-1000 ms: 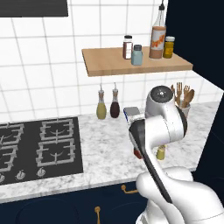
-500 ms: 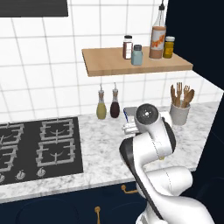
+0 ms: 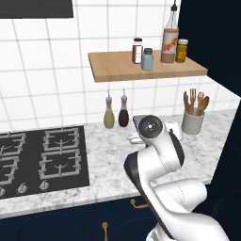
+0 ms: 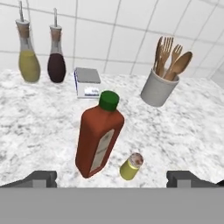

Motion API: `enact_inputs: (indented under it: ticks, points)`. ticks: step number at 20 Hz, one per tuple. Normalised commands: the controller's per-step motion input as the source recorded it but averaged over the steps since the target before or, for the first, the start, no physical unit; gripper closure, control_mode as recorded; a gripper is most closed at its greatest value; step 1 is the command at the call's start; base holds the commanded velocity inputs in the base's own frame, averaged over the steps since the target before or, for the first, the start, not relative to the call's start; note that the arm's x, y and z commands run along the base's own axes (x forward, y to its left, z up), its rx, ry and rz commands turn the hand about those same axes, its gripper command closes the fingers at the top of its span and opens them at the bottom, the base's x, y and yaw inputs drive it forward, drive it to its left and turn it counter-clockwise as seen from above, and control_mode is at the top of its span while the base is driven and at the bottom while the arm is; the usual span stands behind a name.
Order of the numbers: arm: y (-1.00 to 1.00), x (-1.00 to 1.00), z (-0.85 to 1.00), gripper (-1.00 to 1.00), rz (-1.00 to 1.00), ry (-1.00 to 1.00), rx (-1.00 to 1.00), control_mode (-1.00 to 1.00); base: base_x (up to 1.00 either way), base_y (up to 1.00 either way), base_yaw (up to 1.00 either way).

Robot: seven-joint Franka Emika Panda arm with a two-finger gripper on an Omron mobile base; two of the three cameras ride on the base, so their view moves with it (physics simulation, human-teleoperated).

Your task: Put the shaker and condiment bottle from the counter next to their counterparts in the cabinet.

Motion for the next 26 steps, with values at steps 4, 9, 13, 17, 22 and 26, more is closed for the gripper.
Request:
enact_inputs:
  ticks: [4, 9, 13, 17, 22, 26]
  points:
    - [0.04, -0.01, 0.0, -1.0, -0.1, -0.05, 0.06, -1.0, 0.0, 0.0, 0.0]
    - [0.01, -0.01, -0.1, -1.0, -0.1, -0.08, 0.07, -1.0, 0.0, 0.0, 0.0]
    - [0.09, 0.0, -0.22, -1.0, -0.11, -0.1, 0.02, -1.0, 0.0, 0.0, 0.0]
    - [0.2, 0.0, -0.24, -1.0, -0.08, -0.11, 0.0, -1.0, 0.0, 0.0, 0.0]
    - [0.19, 0.0, -0.16, -1.0, -0.03, -0.09, 0.0, -1.0, 0.0, 0.0, 0.0]
    - [0.15, 0.07, -0.11, -1.0, 0.0, -0.07, 0.0, -1.0, 0.0, 0.0, 0.0]
